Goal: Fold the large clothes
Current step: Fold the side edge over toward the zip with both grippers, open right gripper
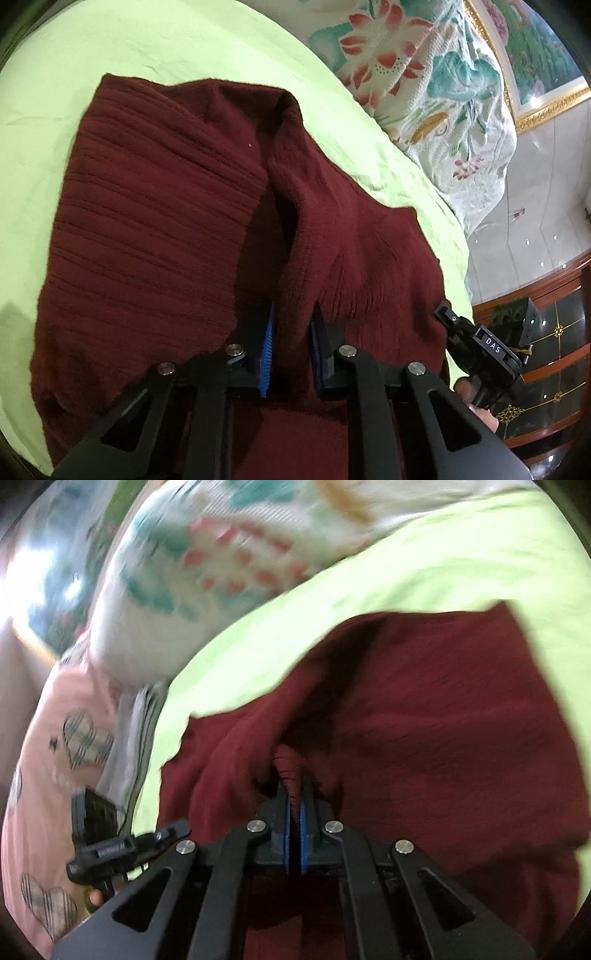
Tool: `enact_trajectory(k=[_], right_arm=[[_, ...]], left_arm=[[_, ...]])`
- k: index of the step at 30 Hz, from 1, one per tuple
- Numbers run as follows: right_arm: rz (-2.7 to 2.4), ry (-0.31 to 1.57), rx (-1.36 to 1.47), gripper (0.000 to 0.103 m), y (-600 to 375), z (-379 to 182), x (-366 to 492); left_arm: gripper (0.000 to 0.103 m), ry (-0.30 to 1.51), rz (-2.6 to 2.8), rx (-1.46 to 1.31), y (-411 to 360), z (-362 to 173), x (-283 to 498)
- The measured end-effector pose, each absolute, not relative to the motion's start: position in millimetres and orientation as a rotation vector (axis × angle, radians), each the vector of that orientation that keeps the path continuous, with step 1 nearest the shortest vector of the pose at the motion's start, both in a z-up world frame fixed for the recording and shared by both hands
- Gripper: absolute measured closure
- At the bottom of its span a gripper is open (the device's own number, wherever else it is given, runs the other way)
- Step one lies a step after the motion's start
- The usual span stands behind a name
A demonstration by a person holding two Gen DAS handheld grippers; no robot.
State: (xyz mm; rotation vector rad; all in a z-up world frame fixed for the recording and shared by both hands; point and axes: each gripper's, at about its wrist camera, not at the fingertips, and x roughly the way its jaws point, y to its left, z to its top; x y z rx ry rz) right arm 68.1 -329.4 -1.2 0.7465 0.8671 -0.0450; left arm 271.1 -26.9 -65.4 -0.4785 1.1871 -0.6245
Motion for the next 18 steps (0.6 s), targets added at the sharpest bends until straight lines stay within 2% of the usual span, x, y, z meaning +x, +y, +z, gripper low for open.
enact_trajectory(k=[5,8,12,15,18], right_arm=[[-0.112,0.959,0.812,0.100,-345,-23,43],[-0.199,0.919,0.716,0.092,-336,7,36],[-0.038,0.819,0.644,0.091,-304,45,59],[0.059,0.889,0.610,0.090,-282,33,87],[-0.097,1.011,0.620,0.090,-297,-6,98]], left_arm=[[0.087,1.191,-0.637,-0.460,-34,-64,265],[0.087,1.187,-0.638,-0.444,-38,-60,263],[0.088,1.192,-0.637,-0.436,-43,-57,263],[0.088,1.194,-0.630,-0.407,-47,-57,262],[0.085,1.188,-0.622,-0.364,-47,-58,260]])
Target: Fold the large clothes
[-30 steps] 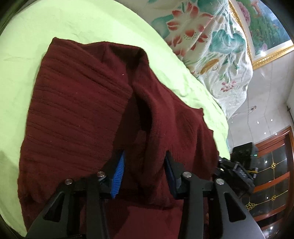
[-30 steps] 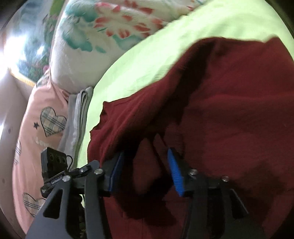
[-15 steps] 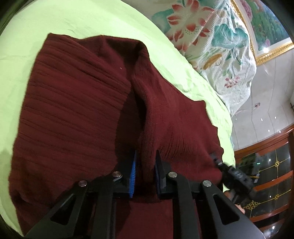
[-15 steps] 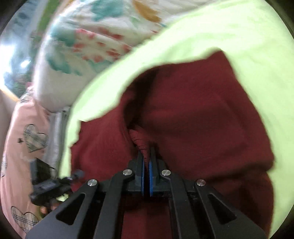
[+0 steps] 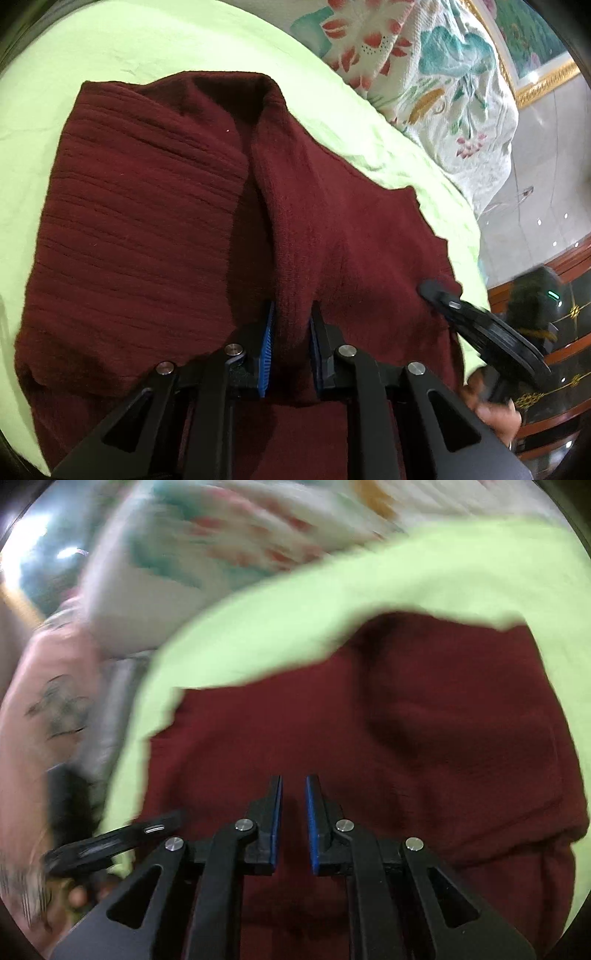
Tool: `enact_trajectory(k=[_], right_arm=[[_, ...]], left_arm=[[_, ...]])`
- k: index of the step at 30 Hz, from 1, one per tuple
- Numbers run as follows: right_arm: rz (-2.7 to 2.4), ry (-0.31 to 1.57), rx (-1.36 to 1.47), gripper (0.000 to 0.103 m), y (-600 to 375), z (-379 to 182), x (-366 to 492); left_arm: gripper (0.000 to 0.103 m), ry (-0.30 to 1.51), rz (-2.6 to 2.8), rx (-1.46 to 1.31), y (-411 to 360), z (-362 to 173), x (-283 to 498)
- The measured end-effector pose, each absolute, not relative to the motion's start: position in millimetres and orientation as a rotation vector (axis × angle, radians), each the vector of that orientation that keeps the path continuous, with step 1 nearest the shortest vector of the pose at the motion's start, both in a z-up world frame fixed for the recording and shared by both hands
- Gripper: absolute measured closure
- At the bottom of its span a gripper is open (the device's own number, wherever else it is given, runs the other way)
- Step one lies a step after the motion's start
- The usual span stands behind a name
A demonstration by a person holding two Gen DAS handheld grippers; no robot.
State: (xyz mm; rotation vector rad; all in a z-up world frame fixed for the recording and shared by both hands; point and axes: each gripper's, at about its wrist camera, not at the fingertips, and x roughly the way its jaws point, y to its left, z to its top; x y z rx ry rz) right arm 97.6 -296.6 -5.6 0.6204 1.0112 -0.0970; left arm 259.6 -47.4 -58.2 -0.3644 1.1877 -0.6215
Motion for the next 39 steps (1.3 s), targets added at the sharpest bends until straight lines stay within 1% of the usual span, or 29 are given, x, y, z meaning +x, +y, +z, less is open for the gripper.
enact_trajectory(k=[2,5,6,11,12,13,14,15,16,17,20,23,27,29,30,32,38,39], right_arm=[[-0.151,1.022,0.679,0.103,-315,-24,88],[-0.136,1.000,0.722,0.103,-322,-20,72],[-0.129,0.982,0.709,0.100,-318,-12,66],[-0.119,0.931,0.683,0.094,-309,20,31],[-0.123,0.918,0.686,0.088,-307,25,21],[-0.123,0.903,0.686,0.079,-305,31,8],[-0.121,0.893,0.683,0.073,-304,33,-1],[-0.119,0.880,0.678,0.063,-301,38,-15],[-0.118,0.870,0.673,0.060,-298,40,-26],[-0.117,0.866,0.669,0.060,-296,43,-36],[-0.123,0.882,0.657,0.060,-296,43,-66],[-0.158,0.901,0.664,0.060,-303,41,-93],[-0.217,0.896,0.686,0.059,-317,41,-124],[-0.235,0.891,0.694,0.056,-324,41,-137],[-0.250,0.892,0.690,0.054,-328,42,-143],[-0.274,0.898,0.680,0.053,-334,42,-151],[-0.217,0.928,0.757,0.053,-347,31,-173],[-0.191,0.929,0.756,0.052,-345,31,-177]], left_arm=[[0.083,1.186,-0.630,-0.357,-44,-60,256],[0.083,1.186,-0.637,-0.364,-39,-60,250],[0.083,1.184,-0.634,-0.365,-37,-57,246],[0.081,1.147,-0.620,-0.363,-21,-44,216],[0.079,1.137,-0.616,-0.374,-14,-42,206],[0.077,1.128,-0.609,-0.378,-5,-40,196],[0.074,1.120,-0.596,-0.376,1,-38,188],[0.071,1.106,-0.572,-0.368,10,-36,175],[0.069,1.097,-0.557,-0.364,17,-35,168],[0.064,1.085,-0.534,-0.358,28,-33,156],[0.059,1.061,-0.466,-0.335,58,-32,126],[0.051,1.059,-0.401,-0.311,87,-37,101],[0.049,1.089,-0.375,-0.327,116,-50,79],[0.049,1.102,-0.382,-0.331,124,-57,68],[0.047,1.105,-0.393,-0.334,126,-59,62],[0.044,1.113,-0.420,-0.329,124,-60,55],[0.044,1.137,-0.501,-0.295,110,-63,39],[0.046,1.137,-0.512,-0.296,110,-63,38]])
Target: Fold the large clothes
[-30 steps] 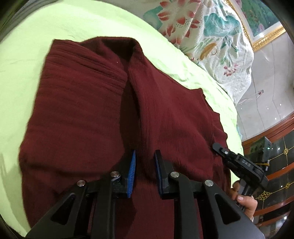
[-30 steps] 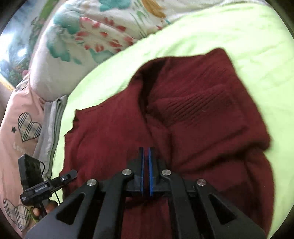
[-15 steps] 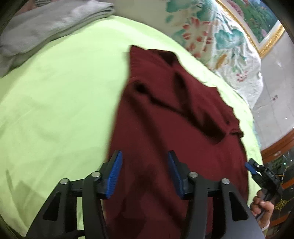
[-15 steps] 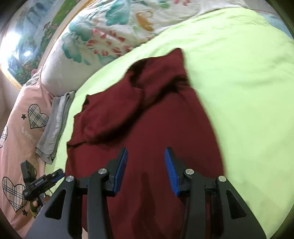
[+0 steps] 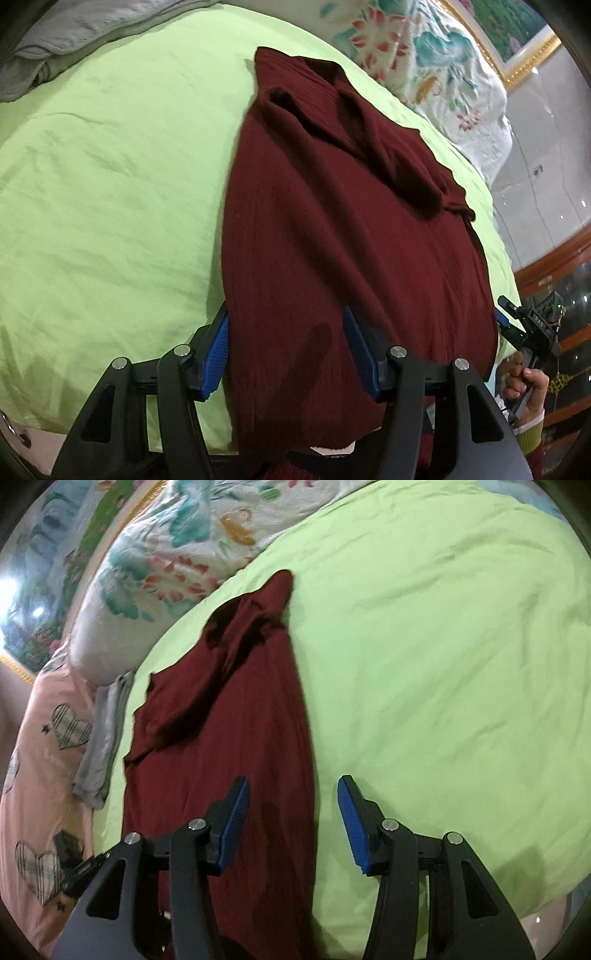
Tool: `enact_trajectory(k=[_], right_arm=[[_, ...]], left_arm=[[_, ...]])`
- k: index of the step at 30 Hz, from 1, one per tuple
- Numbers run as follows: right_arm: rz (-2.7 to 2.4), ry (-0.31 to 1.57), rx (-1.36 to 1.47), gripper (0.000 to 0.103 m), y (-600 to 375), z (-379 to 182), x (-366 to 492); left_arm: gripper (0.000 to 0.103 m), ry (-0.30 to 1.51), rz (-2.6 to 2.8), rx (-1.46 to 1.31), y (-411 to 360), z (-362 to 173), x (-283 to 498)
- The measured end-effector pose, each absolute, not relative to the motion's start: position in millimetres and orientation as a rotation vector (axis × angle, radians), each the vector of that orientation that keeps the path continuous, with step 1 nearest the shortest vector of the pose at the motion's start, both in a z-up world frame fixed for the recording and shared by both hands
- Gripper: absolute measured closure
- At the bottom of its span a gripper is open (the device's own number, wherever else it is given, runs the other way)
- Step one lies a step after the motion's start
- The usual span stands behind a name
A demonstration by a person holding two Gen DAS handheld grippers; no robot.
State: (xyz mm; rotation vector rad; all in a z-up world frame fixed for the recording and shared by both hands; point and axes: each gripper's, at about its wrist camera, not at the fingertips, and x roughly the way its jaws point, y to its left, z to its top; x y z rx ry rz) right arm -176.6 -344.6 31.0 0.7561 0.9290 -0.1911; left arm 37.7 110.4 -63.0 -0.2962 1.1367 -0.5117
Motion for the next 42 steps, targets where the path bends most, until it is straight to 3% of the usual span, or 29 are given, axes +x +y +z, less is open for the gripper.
enact_trajectory(k=[2,5,14,17,19,20,21,22,23,34,42], right_arm=[[-0.104,0.954,0.768,0.051,-339,29,-180],[0.038,0.982,0.794,0.051,-327,24,-185],[0.280,1.003,0.822,0.052,-298,11,-199],[0.287,1.015,0.820,0.058,-299,8,-201],[0.283,1.031,0.810,0.068,-301,7,-202],[0.274,1.038,0.809,0.071,-301,6,-201],[0.263,1.046,0.816,0.081,-302,4,-200],[0.249,1.053,0.821,0.094,-303,2,-198],[0.240,1.055,0.823,0.096,-304,2,-198],[0.299,0.823,0.944,0.098,-325,28,-184],[0.309,0.715,0.896,0.098,-342,62,-117]], left_arm=[[0.048,1.140,-0.541,-0.310,110,-64,34],[0.071,1.152,-0.583,-0.304,107,-66,31],[0.071,1.199,-0.687,-0.315,107,-73,20],[0.071,1.223,-0.712,-0.349,112,-75,23],[0.081,1.224,-0.709,-0.341,110,-75,24],[0.091,1.222,-0.702,-0.326,109,-76,24],[0.094,1.222,-0.697,-0.317,109,-76,23],[0.095,1.217,-0.693,-0.317,108,-76,23],[0.096,1.207,-0.695,-0.326,108,-75,22],[0.100,1.048,-0.678,-0.459,111,-37,36],[0.100,0.883,-0.687,-0.473,95,23,97]])
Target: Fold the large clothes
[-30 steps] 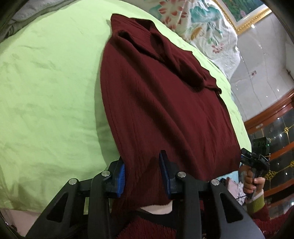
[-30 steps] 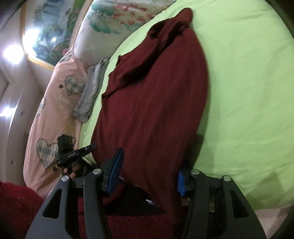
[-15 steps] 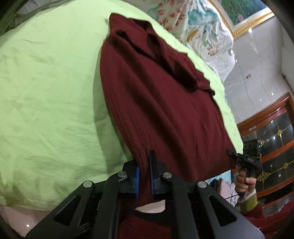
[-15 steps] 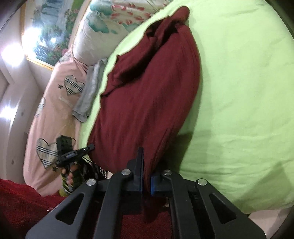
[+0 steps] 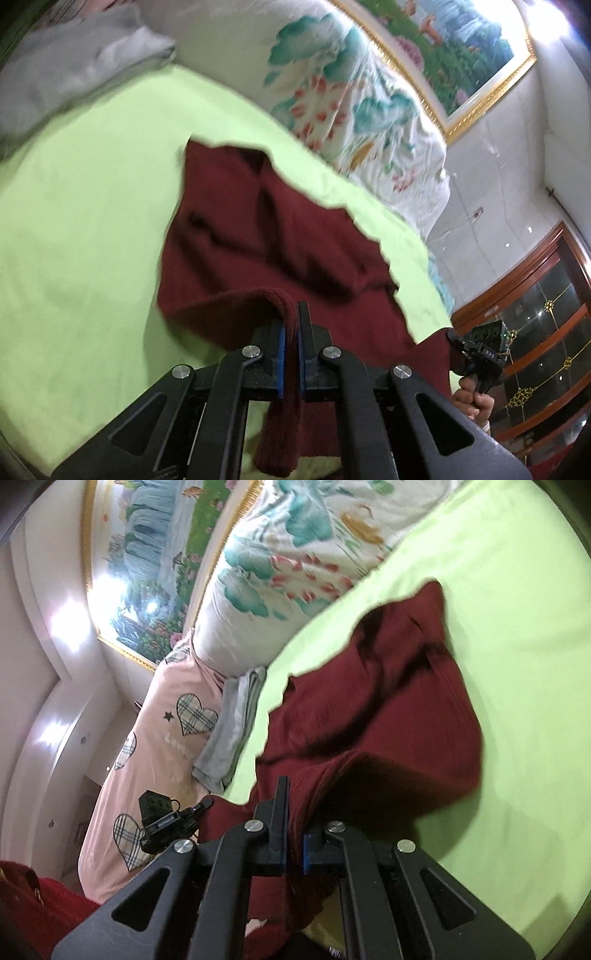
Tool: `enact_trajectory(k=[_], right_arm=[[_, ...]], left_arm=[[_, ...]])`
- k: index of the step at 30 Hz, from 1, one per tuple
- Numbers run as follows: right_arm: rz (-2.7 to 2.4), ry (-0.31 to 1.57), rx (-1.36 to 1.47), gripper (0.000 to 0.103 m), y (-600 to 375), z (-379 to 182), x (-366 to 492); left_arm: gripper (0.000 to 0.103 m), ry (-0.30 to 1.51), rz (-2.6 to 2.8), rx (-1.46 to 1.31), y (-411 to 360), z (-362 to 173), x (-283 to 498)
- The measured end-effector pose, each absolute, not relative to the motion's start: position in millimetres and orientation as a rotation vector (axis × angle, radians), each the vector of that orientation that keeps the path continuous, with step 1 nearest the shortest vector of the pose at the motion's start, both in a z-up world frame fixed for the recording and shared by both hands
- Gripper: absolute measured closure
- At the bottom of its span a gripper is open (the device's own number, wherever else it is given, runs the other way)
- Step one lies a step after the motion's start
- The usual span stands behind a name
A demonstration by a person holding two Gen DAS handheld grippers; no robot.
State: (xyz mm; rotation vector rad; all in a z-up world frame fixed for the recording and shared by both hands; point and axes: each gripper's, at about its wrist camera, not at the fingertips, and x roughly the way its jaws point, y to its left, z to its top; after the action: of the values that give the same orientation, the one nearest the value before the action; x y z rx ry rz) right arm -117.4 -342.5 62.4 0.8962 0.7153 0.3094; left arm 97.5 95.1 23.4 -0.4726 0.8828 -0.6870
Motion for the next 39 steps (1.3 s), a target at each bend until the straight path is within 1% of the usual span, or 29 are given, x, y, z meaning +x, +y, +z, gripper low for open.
enact_trajectory(k=[6,9,12,17,19,23,27,29,30,31,33,36,39], right_arm=[[0.263,0.685,0.886,0.098,-367,78,-51],[0.184,0.700,0.913,0.098,-387,73,-11],[0.109,0.730,0.923,0.098,-404,58,24],[-0.009,0.826,0.967,0.098,-428,10,73],[-0.045,0.870,0.977,0.095,-434,-10,84],[-0.055,0.880,0.996,0.094,-442,-27,87],[-0.046,0.872,1.016,0.093,-445,-26,86],[-0.050,0.864,1.014,0.089,-443,-18,82],[-0.056,0.855,1.010,0.080,-442,-12,80],[-0.065,0.828,0.996,0.065,-441,-2,72],[-0.057,0.765,0.960,0.050,-431,17,60],[0.028,0.713,0.879,0.049,-398,37,50],[0.114,0.799,0.764,0.049,-355,34,61]], left_arm=[[0.100,0.814,-0.654,-0.450,75,50,155],[0.100,0.813,-0.609,-0.494,69,49,192],[0.100,0.829,-0.523,-0.533,65,34,238],[0.100,0.903,-0.404,-0.524,55,-10,298],[0.100,0.949,-0.378,-0.523,52,-32,313],[0.100,0.993,-0.360,-0.527,51,-59,325],[0.096,1.001,-0.374,-0.537,54,-61,323],[0.094,1.002,-0.380,-0.542,59,-53,314],[0.090,0.999,-0.378,-0.538,60,-46,308],[0.090,0.993,-0.381,-0.537,62,-38,296],[0.088,0.981,-0.436,-0.549,57,-27,268],[0.086,0.999,-0.550,-0.482,25,-22,235],[0.084,1.032,-0.630,-0.424,-10,-26,229]])
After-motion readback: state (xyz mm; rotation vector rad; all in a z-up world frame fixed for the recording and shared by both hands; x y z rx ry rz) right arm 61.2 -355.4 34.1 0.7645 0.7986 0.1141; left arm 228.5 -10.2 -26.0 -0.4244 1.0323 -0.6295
